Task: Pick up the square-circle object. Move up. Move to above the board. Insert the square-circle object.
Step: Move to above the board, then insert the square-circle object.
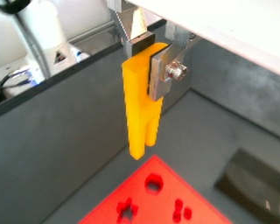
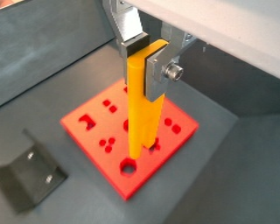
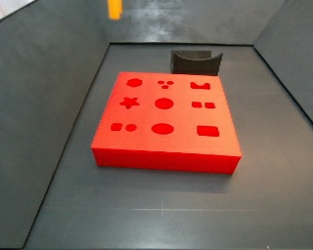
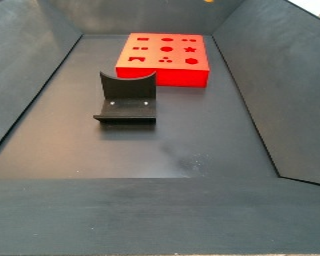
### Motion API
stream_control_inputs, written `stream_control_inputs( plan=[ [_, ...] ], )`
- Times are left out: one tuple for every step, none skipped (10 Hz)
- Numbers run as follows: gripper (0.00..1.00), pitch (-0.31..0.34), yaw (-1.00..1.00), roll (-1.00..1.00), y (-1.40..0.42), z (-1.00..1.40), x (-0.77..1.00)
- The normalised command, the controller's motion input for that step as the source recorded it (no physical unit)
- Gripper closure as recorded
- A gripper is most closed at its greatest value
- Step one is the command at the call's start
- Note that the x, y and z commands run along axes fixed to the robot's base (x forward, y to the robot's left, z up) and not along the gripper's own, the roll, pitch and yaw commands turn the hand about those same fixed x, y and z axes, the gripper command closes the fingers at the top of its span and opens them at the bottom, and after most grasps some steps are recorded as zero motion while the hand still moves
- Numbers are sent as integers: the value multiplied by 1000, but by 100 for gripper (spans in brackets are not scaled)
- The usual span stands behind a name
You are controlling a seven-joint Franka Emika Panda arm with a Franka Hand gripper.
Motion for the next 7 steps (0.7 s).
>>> stream_control_inputs(
  plan=[
    [100,28,8,-8,-1000,-25,598],
    [100,30,10,12,-1000,-28,620],
    [100,32,10,24,-927,-23,603],
    [100,40,5,40,-625,-17,438],
    [100,45,6,51,-318,11,237],
    [100,38,6,64,-170,16,124],
    [100,0,-1000,0,0,-134,0]
  ],
)
